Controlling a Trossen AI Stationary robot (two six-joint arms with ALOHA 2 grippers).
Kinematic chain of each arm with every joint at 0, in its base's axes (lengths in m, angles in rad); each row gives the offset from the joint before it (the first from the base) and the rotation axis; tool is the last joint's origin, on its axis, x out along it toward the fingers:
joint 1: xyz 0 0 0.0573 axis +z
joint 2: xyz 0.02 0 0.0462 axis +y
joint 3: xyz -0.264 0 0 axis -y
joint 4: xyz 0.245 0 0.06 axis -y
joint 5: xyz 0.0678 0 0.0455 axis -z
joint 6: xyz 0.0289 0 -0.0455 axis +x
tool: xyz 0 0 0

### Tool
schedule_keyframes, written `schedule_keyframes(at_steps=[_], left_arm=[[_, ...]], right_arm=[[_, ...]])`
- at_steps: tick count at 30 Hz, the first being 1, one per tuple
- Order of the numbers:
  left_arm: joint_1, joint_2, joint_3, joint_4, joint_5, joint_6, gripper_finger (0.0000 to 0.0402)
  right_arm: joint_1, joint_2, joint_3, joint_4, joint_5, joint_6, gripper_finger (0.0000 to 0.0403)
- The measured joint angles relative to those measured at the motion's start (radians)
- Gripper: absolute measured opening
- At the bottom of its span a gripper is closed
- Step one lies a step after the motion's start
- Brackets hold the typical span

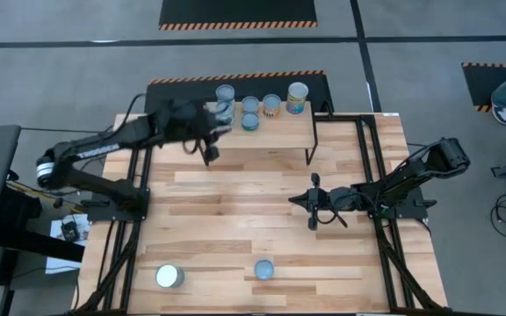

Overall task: Pick and place cans onto a shelf
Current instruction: Put the orange tomato can on the shelf

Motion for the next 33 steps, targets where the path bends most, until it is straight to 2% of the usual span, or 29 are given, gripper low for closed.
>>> schedule_keyframes(at_steps=[4,8,12,14,19,22,25,30,33], left_arm=[[-0.088,-0.11,-0.233,0.283,0.014,-0.014,0.0066],[-0.157,-0.184,-0.438,0.54,0.014,-0.033,0.0044],[-0.195,-0.22,-0.58,0.69,0.032,-0.036,0.0008],[-0.196,-0.23,-0.626,0.733,0.064,-0.048,0.0004],[-0.196,-0.23,-0.692,0.798,0.15,-0.055,0.0001],[-0.197,-0.229,-0.711,0.827,0.185,-0.051,0.0001],[-0.197,-0.228,-0.712,0.832,0.187,-0.047,0.0001],[-0.196,-0.228,-0.712,0.833,0.181,-0.03,0.0001],[-0.196,-0.228,-0.712,0.834,0.179,-0.041,0.0001]], right_arm=[[0.0,0.0,0.0,0.003,0.0,0.0,0.0011],[0.0,0.0,0.0,0.015,0.0,-0.001,0.001],[-0.01,0.0,0.011,0.015,0.0,-0.003,0.001],[-0.016,0.0,0.023,0.016,0.0,-0.011,0.0011],[-0.021,0.0,0.063,0.014,-0.003,-0.038,0.0012],[-0.008,0.0,0.106,-0.021,-0.057,-0.054,0.0012],[0.025,0.0,0.188,-0.159,-0.107,-0.064,0.0012],[0.086,0.0,0.364,-0.48,-0.109,-0.032,0.0015],[0.108,0.0,0.423,-0.558,-0.135,0.029,0.0025]])
